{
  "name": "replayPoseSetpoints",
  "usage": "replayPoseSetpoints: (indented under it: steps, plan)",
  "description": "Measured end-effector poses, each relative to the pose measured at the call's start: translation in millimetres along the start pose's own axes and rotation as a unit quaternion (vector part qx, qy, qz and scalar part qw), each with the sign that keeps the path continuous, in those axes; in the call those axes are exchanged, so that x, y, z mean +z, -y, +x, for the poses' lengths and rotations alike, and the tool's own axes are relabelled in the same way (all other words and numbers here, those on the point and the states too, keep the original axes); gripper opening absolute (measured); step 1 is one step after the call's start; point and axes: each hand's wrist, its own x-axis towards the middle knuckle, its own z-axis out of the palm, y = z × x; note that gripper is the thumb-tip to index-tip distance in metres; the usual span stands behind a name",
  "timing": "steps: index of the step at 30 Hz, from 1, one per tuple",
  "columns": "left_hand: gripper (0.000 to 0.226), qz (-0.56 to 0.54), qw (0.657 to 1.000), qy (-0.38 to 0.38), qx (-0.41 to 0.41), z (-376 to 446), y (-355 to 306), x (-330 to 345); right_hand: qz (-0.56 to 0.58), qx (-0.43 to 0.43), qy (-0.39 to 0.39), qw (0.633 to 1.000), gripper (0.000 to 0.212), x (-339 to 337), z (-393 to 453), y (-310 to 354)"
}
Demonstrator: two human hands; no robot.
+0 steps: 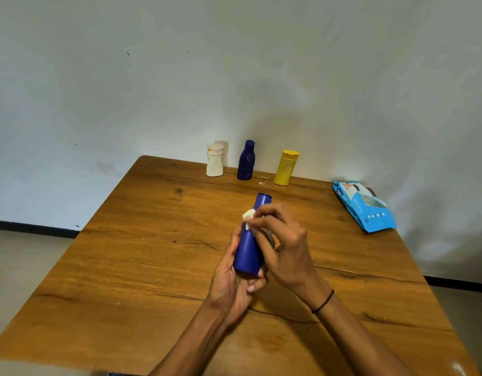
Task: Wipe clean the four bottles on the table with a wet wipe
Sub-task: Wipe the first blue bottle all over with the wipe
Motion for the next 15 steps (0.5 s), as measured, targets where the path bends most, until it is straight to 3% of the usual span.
replayPoseSetpoints:
  steps: [3,6,11,15]
  plan:
    - [0.057,-0.06,0.998,0.005,0.011,-1,-5,1,0.03,-0.075,0.08,0.994,0.019,4,-28,16]
    - [0.058,-0.044,0.999,0.018,0.02,-5,-8,5,0.03,-0.117,0.121,0.985,0.019,2,-42,17]
    - [0.053,0.065,0.997,0.009,0.033,-6,-1,6,-0.007,-0.098,0.083,0.992,0.02,-3,-28,11]
    - [0.041,0.148,0.988,0.026,0.042,-9,0,5,-0.022,-0.035,-0.007,0.999,0.018,-8,-3,1]
